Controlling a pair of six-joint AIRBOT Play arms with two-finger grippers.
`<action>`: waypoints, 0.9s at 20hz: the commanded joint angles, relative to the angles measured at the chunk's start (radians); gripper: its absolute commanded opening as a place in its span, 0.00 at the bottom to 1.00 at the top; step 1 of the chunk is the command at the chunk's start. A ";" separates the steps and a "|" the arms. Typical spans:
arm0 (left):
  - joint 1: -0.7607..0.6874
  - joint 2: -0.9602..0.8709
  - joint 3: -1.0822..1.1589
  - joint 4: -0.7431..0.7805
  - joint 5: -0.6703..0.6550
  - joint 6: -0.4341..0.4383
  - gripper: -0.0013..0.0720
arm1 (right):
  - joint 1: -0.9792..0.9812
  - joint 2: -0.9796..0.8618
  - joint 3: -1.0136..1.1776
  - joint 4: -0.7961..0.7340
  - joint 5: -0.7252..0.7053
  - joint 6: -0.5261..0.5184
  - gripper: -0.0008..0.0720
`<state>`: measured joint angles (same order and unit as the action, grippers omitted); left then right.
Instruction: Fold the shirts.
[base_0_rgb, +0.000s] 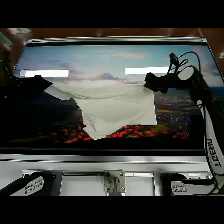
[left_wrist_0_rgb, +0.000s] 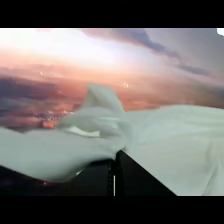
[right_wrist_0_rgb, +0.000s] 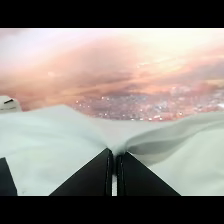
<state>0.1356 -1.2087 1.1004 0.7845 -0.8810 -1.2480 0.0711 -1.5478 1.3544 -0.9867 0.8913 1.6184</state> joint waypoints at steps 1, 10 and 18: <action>-0.109 -0.188 -0.009 -0.019 0.022 0.005 0.07 | 0.050 -0.111 -0.002 0.016 -0.061 0.008 0.14; 0.145 -0.187 0.112 0.194 -0.522 -0.114 0.68 | -0.269 0.134 0.082 -0.202 0.384 -0.167 0.86; -0.092 -0.156 -0.273 0.043 -0.386 -0.069 1.00 | -0.420 0.148 -0.197 -0.083 0.488 -0.217 0.87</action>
<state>0.1520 -1.3678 0.9558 0.8951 -1.3689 -1.3243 -0.3248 -1.4071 1.2625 -1.1301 1.3788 1.4273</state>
